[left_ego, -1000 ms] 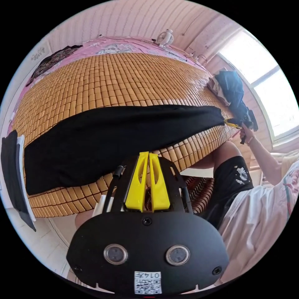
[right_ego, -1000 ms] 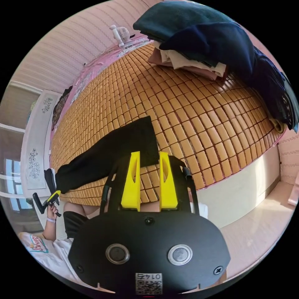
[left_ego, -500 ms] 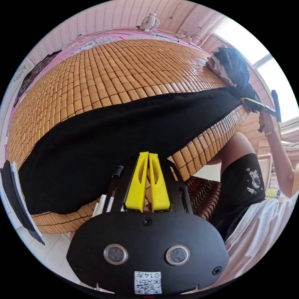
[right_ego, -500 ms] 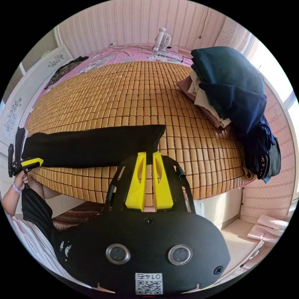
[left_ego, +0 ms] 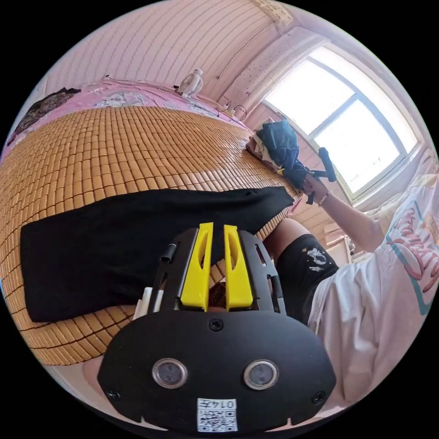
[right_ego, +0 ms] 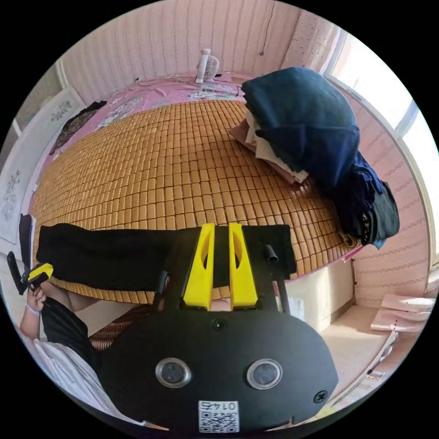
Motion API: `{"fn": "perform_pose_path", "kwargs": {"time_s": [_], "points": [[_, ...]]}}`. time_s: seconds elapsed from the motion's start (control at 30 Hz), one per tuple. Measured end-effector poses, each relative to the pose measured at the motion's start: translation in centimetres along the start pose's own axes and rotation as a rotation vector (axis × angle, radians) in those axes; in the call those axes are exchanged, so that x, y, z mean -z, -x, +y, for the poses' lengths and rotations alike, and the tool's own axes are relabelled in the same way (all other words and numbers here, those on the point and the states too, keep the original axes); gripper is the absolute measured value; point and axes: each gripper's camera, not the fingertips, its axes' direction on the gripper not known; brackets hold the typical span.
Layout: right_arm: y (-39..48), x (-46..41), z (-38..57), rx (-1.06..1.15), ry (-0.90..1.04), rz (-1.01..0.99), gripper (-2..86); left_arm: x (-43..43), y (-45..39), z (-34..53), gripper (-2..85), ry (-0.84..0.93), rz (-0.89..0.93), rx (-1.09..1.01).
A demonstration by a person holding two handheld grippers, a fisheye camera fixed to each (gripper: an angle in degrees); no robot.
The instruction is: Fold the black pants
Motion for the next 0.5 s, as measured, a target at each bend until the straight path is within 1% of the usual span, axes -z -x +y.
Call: {"fn": "perform_pose_path", "kwargs": {"time_s": [0.07,0.1,0.13,0.17,0.2,0.27,0.3,0.33,0.37,0.47,0.5], "points": [[9.1,-2.7,-4.0,0.229,0.009,-0.256,7.0,3.1,2.1,1.3,6.5,-0.048,-0.092,0.033],[11.7,-3.4,-4.9,0.294,0.017,-0.314,7.3,5.1,3.3,2.4,7.0,-0.083,-0.155,0.045],[17.0,-4.6,-6.3,0.431,0.033,-0.413,8.1,6.0,3.8,2.9,7.2,-0.096,-0.184,0.05],[22.4,-5.7,-7.4,0.56,0.046,-0.471,8.7,7.6,4.9,4.0,7.5,-0.114,-0.238,0.058],[24.9,-6.1,-7.9,0.614,0.048,-0.494,9.1,8.9,5.9,5.1,8.6,-0.124,-0.283,0.064],[34.1,-7.8,-9.2,0.79,0.059,-0.588,10.2,10.2,7.1,6.5,11.0,-0.123,-0.331,0.071],[36.3,-8.3,-9.5,0.827,0.068,-0.604,10.5,10.8,7.8,7.3,12.4,-0.116,-0.35,0.072],[40.3,-9.2,-10.0,0.891,0.084,-0.632,11.2,11.0,8.1,7.6,12.9,-0.113,-0.356,0.067],[43.9,-10.1,-10.2,0.954,0.1,-0.644,11.8,11.4,8.6,8.3,13.6,-0.108,-0.369,0.05],[50.9,-12.7,-10.5,1.065,0.141,-0.609,13.1,11.9,9.9,9.6,14.3,-0.14,-0.379,0.014],[51.9,-13.3,-10.5,1.079,0.152,-0.599,13.3,11.9,10.4,10.0,14.6,-0.144,-0.378,0.008]]}}
